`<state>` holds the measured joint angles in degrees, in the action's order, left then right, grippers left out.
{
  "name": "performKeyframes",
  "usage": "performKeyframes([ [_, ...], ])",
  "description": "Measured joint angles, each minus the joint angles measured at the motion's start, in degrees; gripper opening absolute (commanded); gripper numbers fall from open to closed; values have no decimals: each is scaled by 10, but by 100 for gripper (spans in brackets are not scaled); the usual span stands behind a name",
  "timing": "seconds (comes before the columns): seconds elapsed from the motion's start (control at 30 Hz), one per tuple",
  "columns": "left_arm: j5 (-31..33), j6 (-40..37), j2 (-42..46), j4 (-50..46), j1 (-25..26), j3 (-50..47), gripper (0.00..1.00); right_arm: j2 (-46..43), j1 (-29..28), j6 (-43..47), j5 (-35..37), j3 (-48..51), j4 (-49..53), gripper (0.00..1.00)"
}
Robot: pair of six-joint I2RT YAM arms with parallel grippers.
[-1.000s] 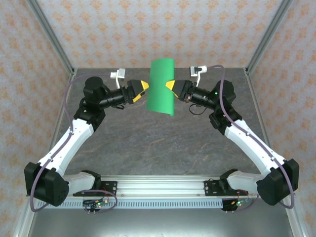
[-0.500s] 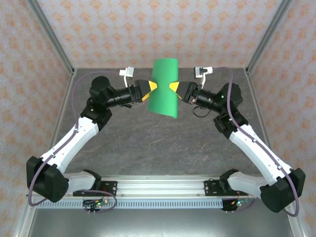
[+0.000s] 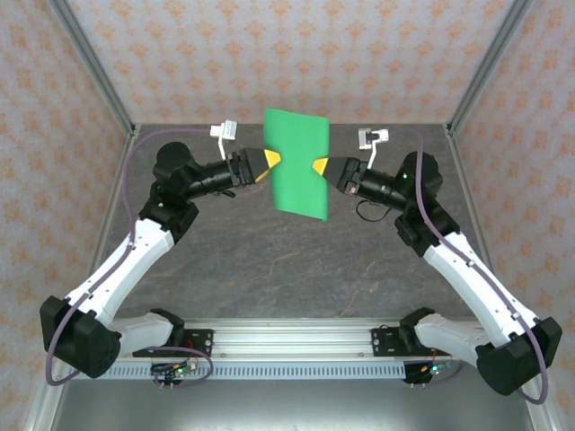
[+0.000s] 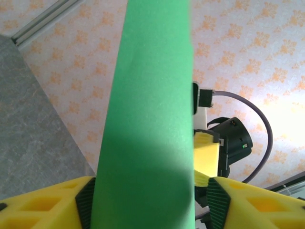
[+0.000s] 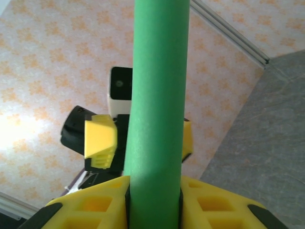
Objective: Fold a paper plane with a square sheet of paper (fold left side to right side)
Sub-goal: Place a square sheet of paper at the center of the table.
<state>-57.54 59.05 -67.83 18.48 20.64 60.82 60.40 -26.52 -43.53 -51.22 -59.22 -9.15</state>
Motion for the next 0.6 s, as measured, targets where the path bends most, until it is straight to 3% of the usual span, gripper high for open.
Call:
performKeyframes([
  [0.23, 11, -28, 7, -29, 0, -2, 50, 0, 6, 39, 20, 0, 56, 30],
  [0.6, 12, -52, 9, -55, 0, -5, 56, 0, 18, 99, 44, 0, 129, 30],
])
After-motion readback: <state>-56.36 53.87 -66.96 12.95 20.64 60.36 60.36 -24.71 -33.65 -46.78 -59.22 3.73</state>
